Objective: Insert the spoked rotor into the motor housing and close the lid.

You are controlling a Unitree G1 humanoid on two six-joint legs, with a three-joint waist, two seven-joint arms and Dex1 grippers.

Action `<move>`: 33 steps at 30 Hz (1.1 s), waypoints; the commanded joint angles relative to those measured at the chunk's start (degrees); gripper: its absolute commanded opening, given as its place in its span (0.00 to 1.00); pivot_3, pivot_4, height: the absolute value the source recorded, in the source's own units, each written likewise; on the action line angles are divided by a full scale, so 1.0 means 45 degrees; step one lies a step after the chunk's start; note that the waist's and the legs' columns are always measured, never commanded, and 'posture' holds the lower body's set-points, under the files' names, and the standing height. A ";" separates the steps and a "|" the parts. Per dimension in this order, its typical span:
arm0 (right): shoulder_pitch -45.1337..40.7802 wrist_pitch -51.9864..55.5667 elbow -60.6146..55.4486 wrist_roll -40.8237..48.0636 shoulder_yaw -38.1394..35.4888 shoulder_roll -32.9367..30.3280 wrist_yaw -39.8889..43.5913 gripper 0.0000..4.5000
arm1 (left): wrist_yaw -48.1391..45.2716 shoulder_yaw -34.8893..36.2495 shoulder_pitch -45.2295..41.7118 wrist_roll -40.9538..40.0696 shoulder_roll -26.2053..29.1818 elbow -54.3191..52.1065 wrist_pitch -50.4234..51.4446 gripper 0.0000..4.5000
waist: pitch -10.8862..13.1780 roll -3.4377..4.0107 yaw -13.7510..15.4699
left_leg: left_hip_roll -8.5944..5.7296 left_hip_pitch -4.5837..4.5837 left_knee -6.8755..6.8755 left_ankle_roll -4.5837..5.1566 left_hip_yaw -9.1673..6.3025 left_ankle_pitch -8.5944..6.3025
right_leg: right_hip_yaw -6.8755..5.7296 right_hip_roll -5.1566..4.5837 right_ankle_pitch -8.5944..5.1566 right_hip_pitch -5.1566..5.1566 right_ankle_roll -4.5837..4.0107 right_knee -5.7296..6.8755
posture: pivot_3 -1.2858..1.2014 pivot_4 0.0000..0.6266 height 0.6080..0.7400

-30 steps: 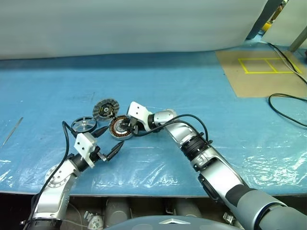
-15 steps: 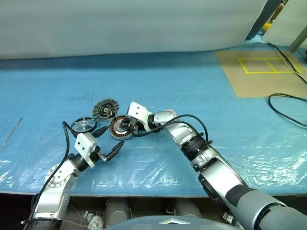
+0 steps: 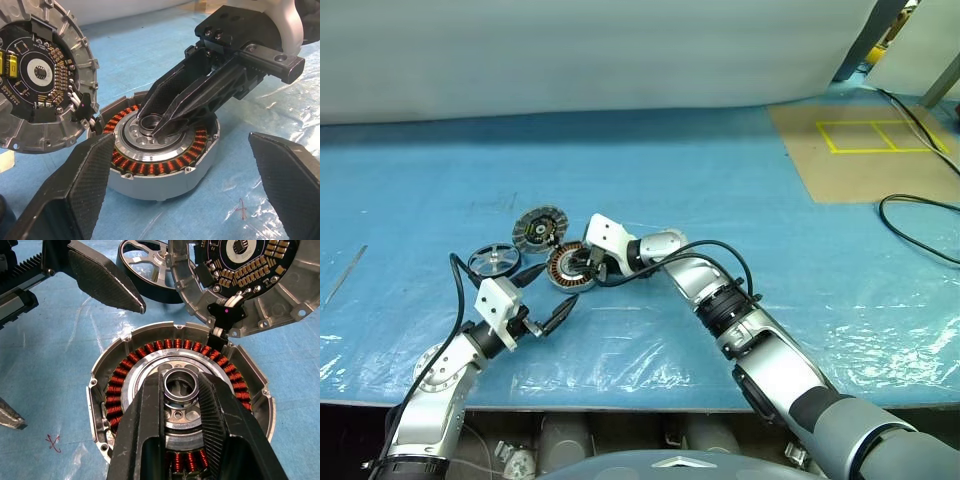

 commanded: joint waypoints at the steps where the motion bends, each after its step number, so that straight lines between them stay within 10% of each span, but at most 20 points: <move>1: 0.0216 0.0183 0.0168 -0.0173 0.0305 0.0097 0.0169 0.29 | -0.0004 0.0129 0.0043 -0.0037 0.0008 -0.0182 -0.0249 1.00 | 0.0000 0.0000 0.0000 | 0.0000 0.0000 -0.0001 0.0000 0.0000 0.0000 | 0.0000 0.0000 0.0000 0.0000 0.0000 0.0000 | 0.52 0.24 1.00; 6: 0.0053 0.0114 -0.0234 0.0756 -0.0601 0.0117 0.0492 0.64 | -0.0021 0.0178 0.0052 -0.0048 0.0053 -0.0139 -0.0242 1.00 | 0.0001 0.0001 0.0014 | -0.0001 -0.0002 0.0000 0.0001 0.0000 0.0000 | 0.0000 -0.0001 0.0000 -0.0002 0.0000 -0.0001 | 0.52 0.24 1.00; 9: -0.0063 0.0568 -0.0749 0.1620 -0.1378 0.0191 0.0725 0.64 | -0.0015 0.0179 0.0072 -0.0037 0.0057 -0.0146 -0.0236 1.00 | 0.0003 0.0000 0.0023 | -0.0001 -0.0005 0.0006 0.0001 -0.0001 0.0000 | 0.0000 -0.0002 0.0000 -0.0024 0.0000 -0.0004 | 0.52 0.24 1.00; 18: 0.0351 0.0558 -0.0671 0.1225 -0.0972 0.0421 0.0218 0.02 | 0.0002 0.0098 -0.0046 0.0002 -0.0013 -0.0063 -0.0253 1.00 | 0.0003 0.0000 0.0008 | 0.0001 -0.0034 -0.0020 -0.0002 -0.0002 0.0001 | -0.0006 0.0004 0.0001 -0.0043 0.0001 -0.0006 | 0.52 0.24 1.00; 33: 0.0503 0.0526 -0.0190 0.0093 0.0045 0.0349 -0.0182 0.01 | -0.0048 0.0112 -0.0147 -0.0004 0.0031 0.0028 -0.0259 1.00 | 0.0002 -0.0001 -0.0004 | 0.0000 -0.0033 -0.0016 -0.0002 -0.0001 0.0002 | -0.0006 0.0002 0.0001 -0.0033 0.0002 -0.0021 | 0.52 0.24 1.00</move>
